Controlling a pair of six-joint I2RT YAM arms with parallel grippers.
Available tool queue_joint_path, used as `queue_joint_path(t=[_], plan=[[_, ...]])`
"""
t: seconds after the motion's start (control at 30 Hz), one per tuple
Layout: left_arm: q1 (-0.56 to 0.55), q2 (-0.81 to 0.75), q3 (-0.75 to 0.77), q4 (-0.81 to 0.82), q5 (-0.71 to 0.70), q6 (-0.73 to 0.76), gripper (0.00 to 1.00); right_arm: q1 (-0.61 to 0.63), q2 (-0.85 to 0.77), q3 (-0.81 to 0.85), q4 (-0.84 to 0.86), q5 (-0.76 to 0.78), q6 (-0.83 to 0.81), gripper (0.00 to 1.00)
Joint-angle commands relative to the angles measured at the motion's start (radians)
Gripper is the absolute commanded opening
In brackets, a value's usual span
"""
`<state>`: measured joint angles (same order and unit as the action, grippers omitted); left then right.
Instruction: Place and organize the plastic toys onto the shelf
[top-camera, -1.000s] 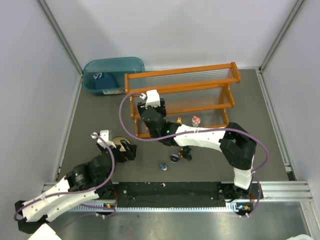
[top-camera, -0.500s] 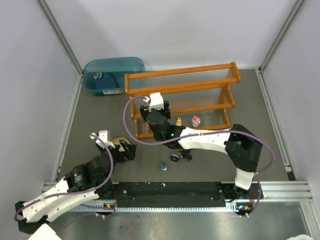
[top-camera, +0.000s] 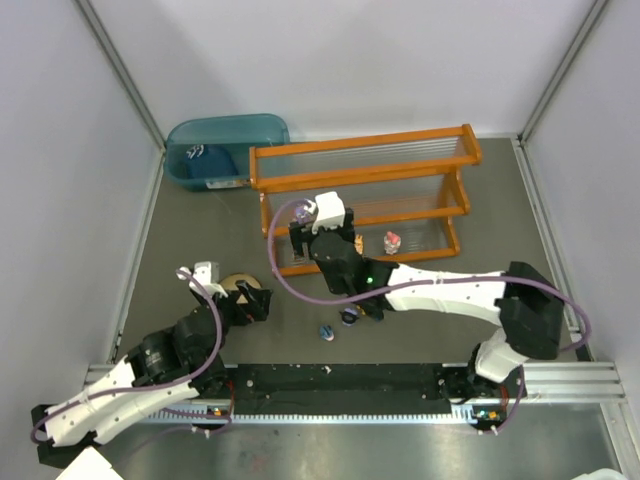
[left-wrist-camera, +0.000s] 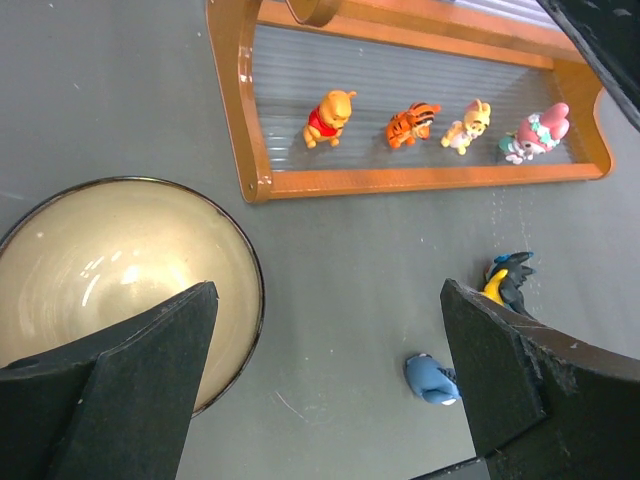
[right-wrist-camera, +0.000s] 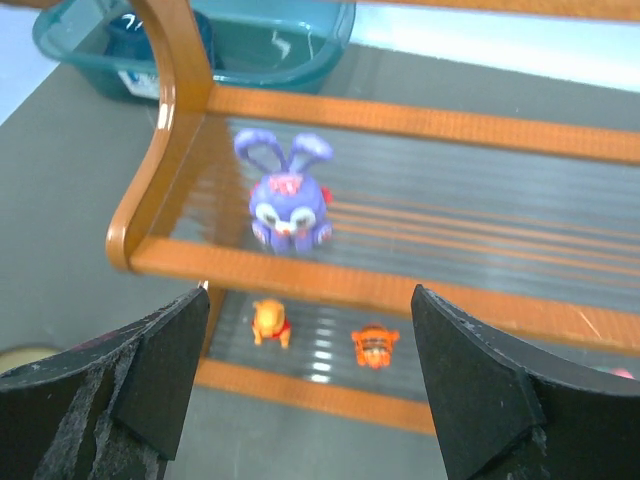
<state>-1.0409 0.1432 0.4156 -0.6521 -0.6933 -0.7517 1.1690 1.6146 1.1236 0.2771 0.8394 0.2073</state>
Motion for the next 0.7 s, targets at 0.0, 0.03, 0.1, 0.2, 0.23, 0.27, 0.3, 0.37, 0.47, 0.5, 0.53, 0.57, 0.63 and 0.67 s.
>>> queue_joint_path(t=[0.0, 0.03, 0.1, 0.2, 0.23, 0.27, 0.3, 0.37, 0.47, 0.5, 0.53, 0.57, 0.63, 0.67], plan=[[0.004, 0.074, 0.045, 0.011, 0.098, -0.024, 0.99, 0.037, -0.180, -0.083, -0.137, -0.040, 0.127, 0.82], [0.004, 0.096, 0.049, 0.020, 0.115, -0.037, 0.99, 0.038, -0.209, -0.105, -0.188, -0.052, 0.150, 0.82], [0.002, 0.136, 0.054, 0.045, 0.152, -0.040, 0.99, 0.043, -0.300, -0.166, -0.249, -0.074, 0.223, 0.82], [0.002, 0.153, 0.037, 0.107, 0.182, -0.020, 0.98, 0.063, -0.414, -0.247, -0.357, -0.085, 0.286, 0.82], [0.002, 0.156, 0.034, 0.121, 0.204, -0.008, 0.98, 0.067, -0.442, -0.269, -0.378, -0.082, 0.299, 0.82], [0.001, 0.159, 0.026, 0.140, 0.215, -0.003, 0.98, 0.072, -0.467, -0.290, -0.416, -0.082, 0.316, 0.82], [0.001, 0.167, 0.022, 0.149, 0.228, 0.002, 0.98, 0.078, -0.522, -0.332, -0.440, -0.083, 0.345, 0.82], [0.001, 0.179, 0.005, 0.175, 0.284, 0.020, 0.96, 0.080, -0.579, -0.375, -0.472, -0.086, 0.380, 0.82], [-0.007, 0.216, -0.020, 0.236, 0.357, 0.029, 0.94, 0.080, -0.677, -0.459, -0.500, -0.112, 0.417, 0.82], [-0.010, 0.235, -0.027, 0.261, 0.368, 0.031, 0.94, 0.081, -0.697, -0.491, -0.506, -0.141, 0.423, 0.82], [-0.013, 0.245, -0.037, 0.270, 0.379, 0.031, 0.93, 0.081, -0.732, -0.504, -0.510, -0.151, 0.428, 0.82], [-0.019, 0.252, -0.038, 0.276, 0.388, 0.032, 0.93, 0.080, -0.746, -0.515, -0.519, -0.157, 0.435, 0.82], [-0.024, 0.274, -0.041, 0.292, 0.391, 0.037, 0.93, 0.083, -0.778, -0.542, -0.558, -0.158, 0.472, 0.83], [-0.028, 0.280, -0.043, 0.293, 0.396, 0.038, 0.92, 0.083, -0.788, -0.553, -0.570, -0.155, 0.489, 0.82]])
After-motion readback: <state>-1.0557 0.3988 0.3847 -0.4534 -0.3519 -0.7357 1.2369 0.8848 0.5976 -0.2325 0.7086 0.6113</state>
